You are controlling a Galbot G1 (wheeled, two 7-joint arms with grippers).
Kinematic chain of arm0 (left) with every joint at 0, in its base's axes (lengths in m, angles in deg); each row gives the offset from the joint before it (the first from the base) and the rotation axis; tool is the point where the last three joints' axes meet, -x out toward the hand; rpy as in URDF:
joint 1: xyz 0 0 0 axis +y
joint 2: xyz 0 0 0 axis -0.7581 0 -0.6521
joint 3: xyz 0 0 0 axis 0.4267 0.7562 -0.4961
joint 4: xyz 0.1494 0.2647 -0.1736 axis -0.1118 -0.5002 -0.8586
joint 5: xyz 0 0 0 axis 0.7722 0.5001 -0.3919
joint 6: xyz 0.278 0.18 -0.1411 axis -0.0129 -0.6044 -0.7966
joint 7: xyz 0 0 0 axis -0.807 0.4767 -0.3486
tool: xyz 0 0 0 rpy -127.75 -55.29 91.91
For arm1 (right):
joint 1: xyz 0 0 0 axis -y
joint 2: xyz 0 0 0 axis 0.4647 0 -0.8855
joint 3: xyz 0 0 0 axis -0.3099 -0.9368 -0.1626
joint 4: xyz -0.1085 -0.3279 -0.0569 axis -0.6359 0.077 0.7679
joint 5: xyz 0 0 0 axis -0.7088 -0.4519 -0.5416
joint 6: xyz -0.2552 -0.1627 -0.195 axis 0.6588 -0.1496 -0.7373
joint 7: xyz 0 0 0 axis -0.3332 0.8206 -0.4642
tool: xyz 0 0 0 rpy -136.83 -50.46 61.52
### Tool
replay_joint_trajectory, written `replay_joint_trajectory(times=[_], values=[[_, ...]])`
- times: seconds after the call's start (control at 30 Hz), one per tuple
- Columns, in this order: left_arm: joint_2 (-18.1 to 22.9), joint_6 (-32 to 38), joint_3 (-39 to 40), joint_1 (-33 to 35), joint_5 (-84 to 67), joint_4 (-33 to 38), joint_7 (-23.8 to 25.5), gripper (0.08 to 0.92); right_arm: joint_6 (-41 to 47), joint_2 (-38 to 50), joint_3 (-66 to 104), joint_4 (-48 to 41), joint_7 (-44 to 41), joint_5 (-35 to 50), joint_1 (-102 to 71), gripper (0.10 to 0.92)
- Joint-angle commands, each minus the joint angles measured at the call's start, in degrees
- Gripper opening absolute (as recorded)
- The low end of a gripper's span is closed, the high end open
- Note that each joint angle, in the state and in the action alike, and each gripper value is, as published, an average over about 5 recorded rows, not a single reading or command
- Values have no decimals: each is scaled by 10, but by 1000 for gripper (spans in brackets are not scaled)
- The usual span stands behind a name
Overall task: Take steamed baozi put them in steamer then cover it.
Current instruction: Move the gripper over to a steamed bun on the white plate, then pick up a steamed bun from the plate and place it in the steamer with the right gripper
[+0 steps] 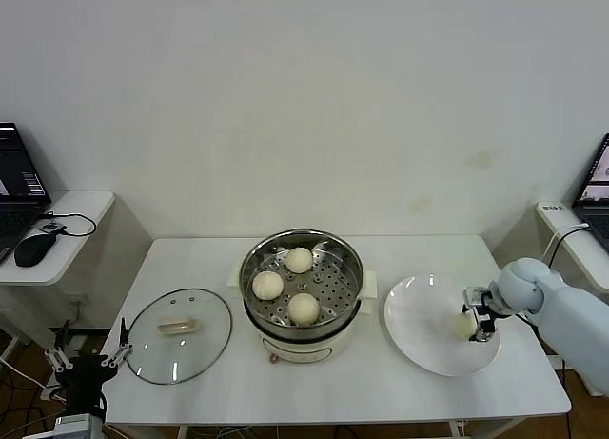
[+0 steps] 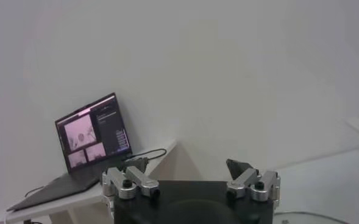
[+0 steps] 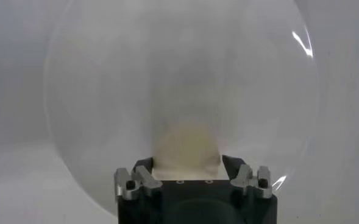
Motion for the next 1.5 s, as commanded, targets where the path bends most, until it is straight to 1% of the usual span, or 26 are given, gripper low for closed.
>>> replay_joint_trajectory(times=[0.03,0.2,0.33,0.43,0.57,0.7,0.8,0.93,1.13,1.33,1.5], values=[[-1,0,-1,0,-1,0,0,823,5,-2,-6,5,-7,9,18,645],[-1,0,0,0,-1,3,0,823,13,25,-50,42,-23,53,89,637],[-4,-1,-2,1,-2,7,0,823,25,49,-143,76,-31,116,206,636],[-5,-2,-2,1,-2,10,0,823,39,51,-207,97,-34,171,304,636],[-5,-2,0,1,-2,10,0,823,67,24,-287,124,-30,250,436,636],[-7,-2,3,-2,-3,9,0,823,103,-30,-361,143,-12,321,548,636],[-8,-2,4,-4,-4,8,0,823,131,-81,-401,151,7,374,591,638],[-9,-1,3,-4,-6,7,0,823,165,-146,-425,147,37,427,601,644],[-9,-1,-1,-4,-8,8,0,823,216,-212,-432,129,89,472,553,645],[-7,-1,-5,-6,-10,9,-1,823,259,-247,-437,108,132,482,497,647],[-5,-1,-5,-7,-10,8,-1,823,275,-255,-438,95,147,460,457,645]])
